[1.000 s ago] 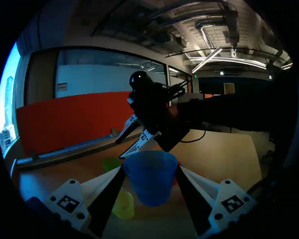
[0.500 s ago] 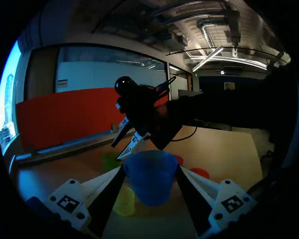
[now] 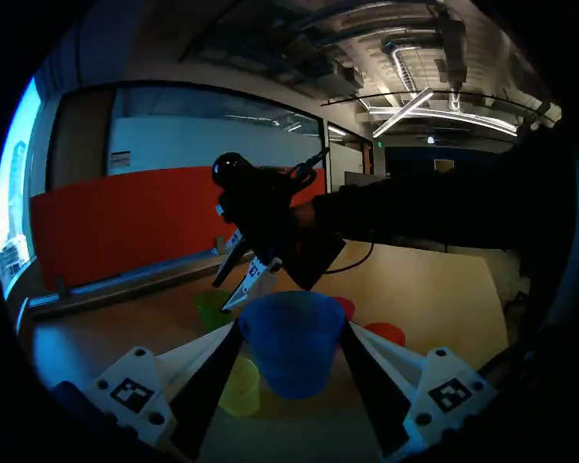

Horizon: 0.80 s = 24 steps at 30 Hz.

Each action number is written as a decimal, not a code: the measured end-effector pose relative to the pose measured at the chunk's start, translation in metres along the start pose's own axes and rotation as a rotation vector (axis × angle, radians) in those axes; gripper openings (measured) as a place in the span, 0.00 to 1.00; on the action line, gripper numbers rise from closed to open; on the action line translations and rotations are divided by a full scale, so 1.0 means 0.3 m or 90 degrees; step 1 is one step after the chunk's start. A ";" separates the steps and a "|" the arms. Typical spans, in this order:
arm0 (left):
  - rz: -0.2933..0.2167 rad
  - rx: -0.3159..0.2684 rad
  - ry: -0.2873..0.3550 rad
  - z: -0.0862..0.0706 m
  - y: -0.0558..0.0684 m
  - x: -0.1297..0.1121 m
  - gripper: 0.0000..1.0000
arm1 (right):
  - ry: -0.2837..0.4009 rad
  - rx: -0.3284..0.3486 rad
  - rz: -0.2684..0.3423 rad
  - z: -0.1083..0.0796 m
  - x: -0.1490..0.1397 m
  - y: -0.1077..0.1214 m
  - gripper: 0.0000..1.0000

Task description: Pour water

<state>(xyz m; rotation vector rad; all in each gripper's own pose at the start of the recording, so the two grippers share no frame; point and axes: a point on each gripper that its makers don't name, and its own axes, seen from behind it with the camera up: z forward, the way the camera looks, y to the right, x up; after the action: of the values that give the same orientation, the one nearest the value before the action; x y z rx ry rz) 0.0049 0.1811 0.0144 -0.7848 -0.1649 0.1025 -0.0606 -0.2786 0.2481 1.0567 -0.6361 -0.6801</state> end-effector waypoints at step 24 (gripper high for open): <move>-0.004 0.001 -0.004 0.002 -0.014 -0.020 0.88 | 0.014 0.004 -0.001 0.078 0.007 0.008 0.96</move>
<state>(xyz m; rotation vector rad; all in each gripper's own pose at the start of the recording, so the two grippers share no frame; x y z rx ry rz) -0.0009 0.1777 0.0173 -0.7826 -0.1738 0.0987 -0.0764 -0.2923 0.2591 1.0687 -0.6184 -0.6669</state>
